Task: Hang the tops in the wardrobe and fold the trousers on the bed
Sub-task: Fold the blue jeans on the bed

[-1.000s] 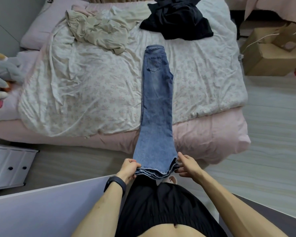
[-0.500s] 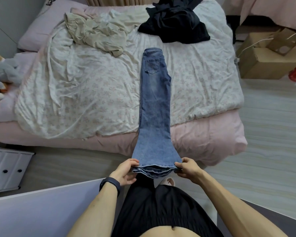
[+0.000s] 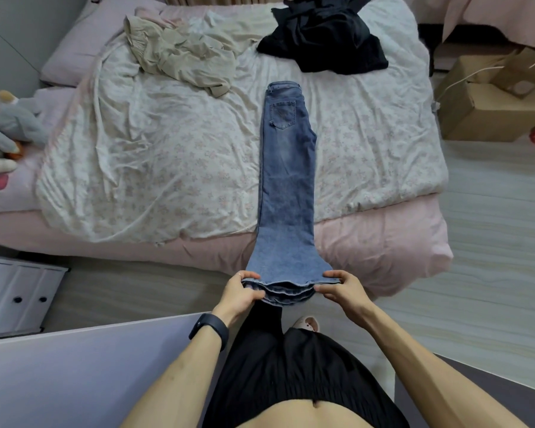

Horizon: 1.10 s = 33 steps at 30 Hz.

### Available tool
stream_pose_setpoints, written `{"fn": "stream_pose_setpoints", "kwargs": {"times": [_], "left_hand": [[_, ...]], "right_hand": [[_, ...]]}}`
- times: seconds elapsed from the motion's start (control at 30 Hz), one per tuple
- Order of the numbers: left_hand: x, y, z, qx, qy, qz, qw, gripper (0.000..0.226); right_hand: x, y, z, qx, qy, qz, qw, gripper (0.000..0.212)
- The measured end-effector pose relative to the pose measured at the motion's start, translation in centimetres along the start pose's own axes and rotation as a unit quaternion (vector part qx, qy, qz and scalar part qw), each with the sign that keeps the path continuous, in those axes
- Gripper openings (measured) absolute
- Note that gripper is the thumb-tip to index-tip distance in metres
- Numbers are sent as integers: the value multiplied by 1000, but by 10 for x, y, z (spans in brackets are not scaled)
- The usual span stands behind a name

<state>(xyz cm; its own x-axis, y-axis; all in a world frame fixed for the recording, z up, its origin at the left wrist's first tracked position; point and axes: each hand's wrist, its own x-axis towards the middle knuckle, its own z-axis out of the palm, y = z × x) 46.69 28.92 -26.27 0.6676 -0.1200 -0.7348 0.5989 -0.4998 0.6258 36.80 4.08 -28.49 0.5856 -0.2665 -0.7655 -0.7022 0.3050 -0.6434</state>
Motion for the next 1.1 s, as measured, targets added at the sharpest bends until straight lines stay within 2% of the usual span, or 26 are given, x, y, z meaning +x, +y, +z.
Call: {"fn": "stream_pose_setpoints", "kwargs": {"times": [0.07, 0.17, 0.33, 0.43, 0.53, 0.7, 0.8, 0.9, 0.97, 1.1], "left_hand": [[2, 2, -2, -36, 15, -19, 999, 26], [6, 0, -7, -55, 41, -30, 997, 28], [10, -7, -16, -162, 60, -90, 981, 43], [5, -13, -17, -176, 49, -107, 977, 47], [1, -17, -22, -239, 30, -146, 959, 46], [-3, -16, -30, -265, -31, -174, 948, 45], [-4, -7, -29, -172, -73, -110, 976, 51], [-3, -4, -30, 44, -59, 9, 997, 47], [-2, 2, -33, 161, -9, 79, 984, 32], [-1, 22, -40, 213, 57, 183, 958, 19]], "right_hand": [[1, -3, 2, -3, 11, 1, 1000, 44], [0, -3, 5, -30, 41, -3, 999, 32], [-8, 4, 5, -41, 59, 1, 997, 26], [-15, 8, 8, -65, 68, -12, 995, 25], [-20, 8, 10, -106, 82, -36, 990, 25], [-26, 10, 2, -131, 49, -47, 989, 21], [-26, 8, -1, -160, 51, -61, 984, 21], [-28, 3, 0, -218, 47, -85, 971, 35], [-27, 1, 5, -249, 49, -116, 960, 41], [-23, -10, 11, -338, 122, -251, 899, 20]]}}
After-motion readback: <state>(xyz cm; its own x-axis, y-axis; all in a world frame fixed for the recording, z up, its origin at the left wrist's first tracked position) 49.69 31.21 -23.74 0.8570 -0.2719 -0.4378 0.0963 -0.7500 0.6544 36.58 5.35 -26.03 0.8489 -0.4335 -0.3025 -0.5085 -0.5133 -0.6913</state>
